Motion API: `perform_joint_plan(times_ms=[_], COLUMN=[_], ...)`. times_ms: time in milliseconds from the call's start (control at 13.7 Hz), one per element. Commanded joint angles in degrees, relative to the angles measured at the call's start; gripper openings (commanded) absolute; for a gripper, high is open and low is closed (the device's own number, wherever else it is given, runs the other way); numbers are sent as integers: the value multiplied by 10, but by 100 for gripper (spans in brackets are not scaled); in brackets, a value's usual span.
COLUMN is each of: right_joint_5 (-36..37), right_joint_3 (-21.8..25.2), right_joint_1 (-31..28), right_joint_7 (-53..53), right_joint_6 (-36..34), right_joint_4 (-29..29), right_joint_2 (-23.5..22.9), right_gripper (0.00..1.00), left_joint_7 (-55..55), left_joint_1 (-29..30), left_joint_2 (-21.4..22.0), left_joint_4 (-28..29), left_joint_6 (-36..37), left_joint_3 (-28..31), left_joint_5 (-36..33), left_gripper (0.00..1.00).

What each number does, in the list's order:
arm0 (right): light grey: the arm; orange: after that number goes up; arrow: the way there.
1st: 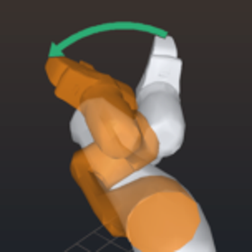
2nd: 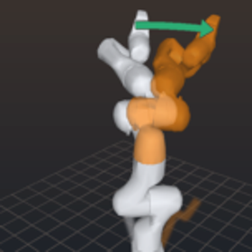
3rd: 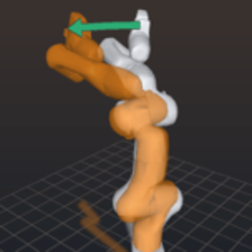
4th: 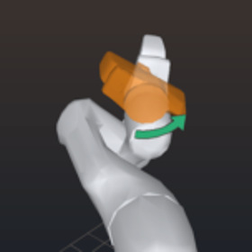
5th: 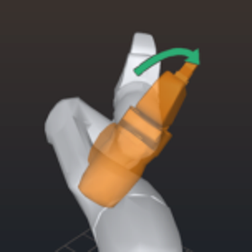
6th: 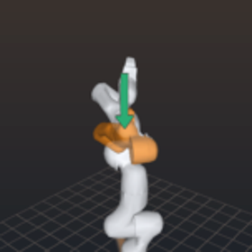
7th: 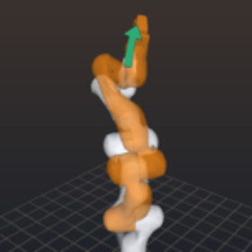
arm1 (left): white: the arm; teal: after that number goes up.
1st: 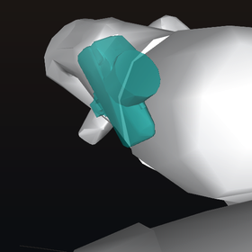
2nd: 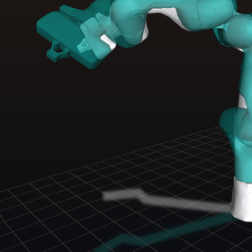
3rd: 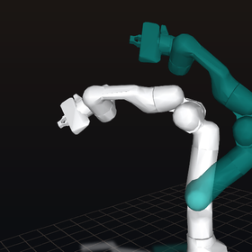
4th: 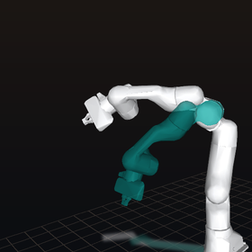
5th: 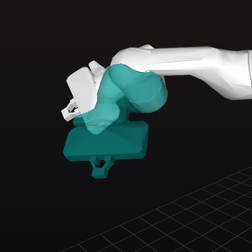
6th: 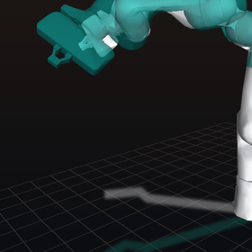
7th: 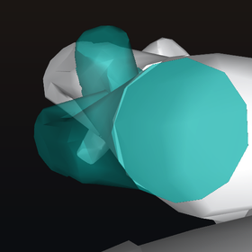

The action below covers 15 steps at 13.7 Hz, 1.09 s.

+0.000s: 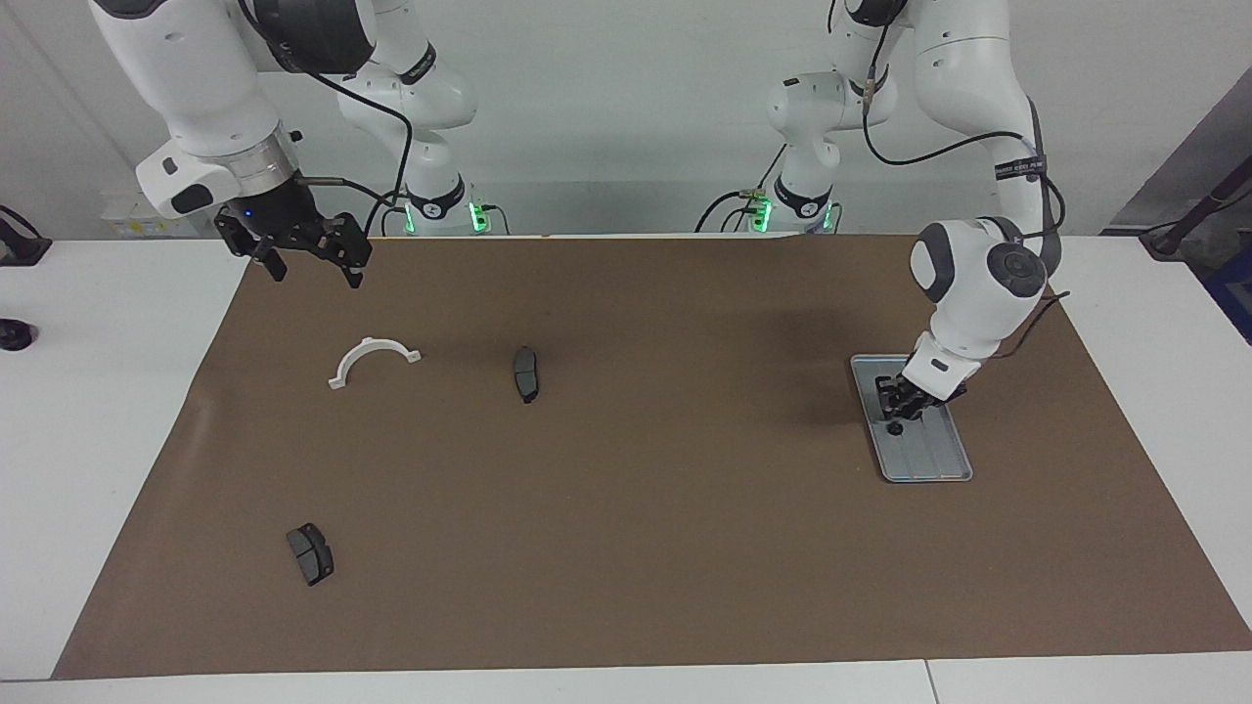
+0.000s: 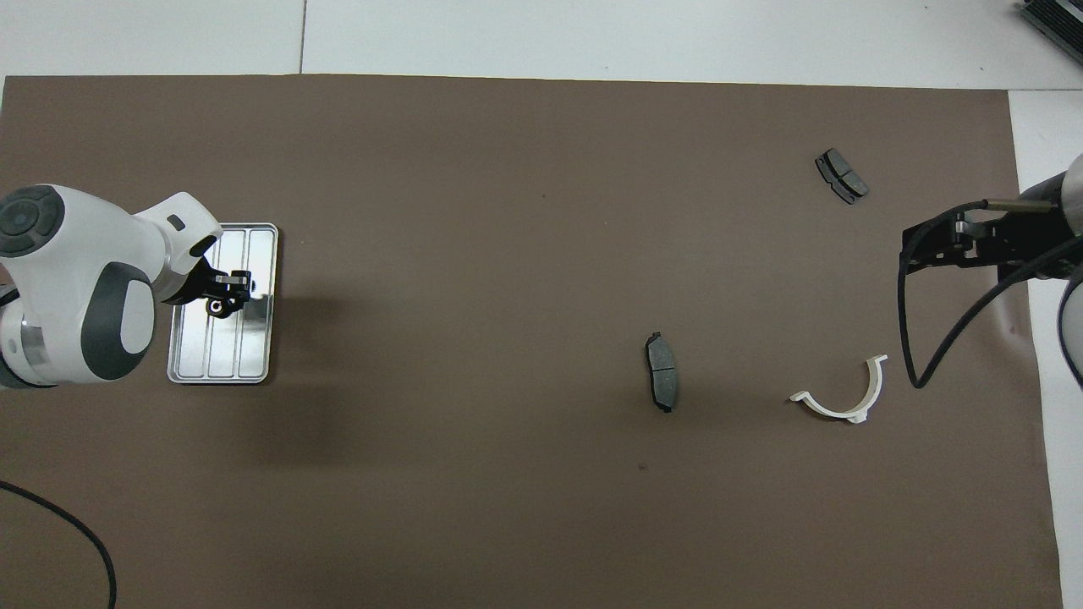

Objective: Pick bearing gear from pile to tray

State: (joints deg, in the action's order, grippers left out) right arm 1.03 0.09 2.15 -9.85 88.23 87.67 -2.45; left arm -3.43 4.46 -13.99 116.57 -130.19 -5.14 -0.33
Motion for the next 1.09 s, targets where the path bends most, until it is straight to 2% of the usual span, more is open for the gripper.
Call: perform_joint_plan(times_ms=[0, 292, 365, 438, 584, 657, 875, 1021], right_joint_5=[-11, -11, -11, -11, -11, -11, -11, -11], right_joint_3=[0, 0, 0, 0, 0, 0, 0, 0], right_joint_1=[-2, -1, -2, -2, -2, -2, -2, -2], right_joint_7=[11, 10, 10, 11, 11, 11, 11, 11], right_joint_6=[1, 1, 1, 1, 1, 1, 1, 1], right_joint_4=[8, 8, 8, 8, 8, 8, 8, 8], right_joint_2=[5, 5, 5, 6, 5, 5, 5, 5], right_gripper=[100, 100, 100, 100, 100, 100, 100, 100], left_joint_7=[-17, -17, -18, -18, -18, -17, -16, -14], left_joint_1=[6, 4, 3, 2, 3, 2, 0, -2], left_joint_2=[21, 41, 42, 43, 44, 44, 44, 43], left_joint_4=[17, 52, 53, 56, 58, 57, 50, 31], left_joint_6=[27, 42, 43, 45, 47, 47, 45, 47], left_joint_3=[-7, -7, -7, -7, -7, -7, -7, -7], left_joint_5=[3, 3, 3, 3, 3, 3, 3, 3], left_gripper=[8, 9, 13, 21, 57, 71, 89, 90])
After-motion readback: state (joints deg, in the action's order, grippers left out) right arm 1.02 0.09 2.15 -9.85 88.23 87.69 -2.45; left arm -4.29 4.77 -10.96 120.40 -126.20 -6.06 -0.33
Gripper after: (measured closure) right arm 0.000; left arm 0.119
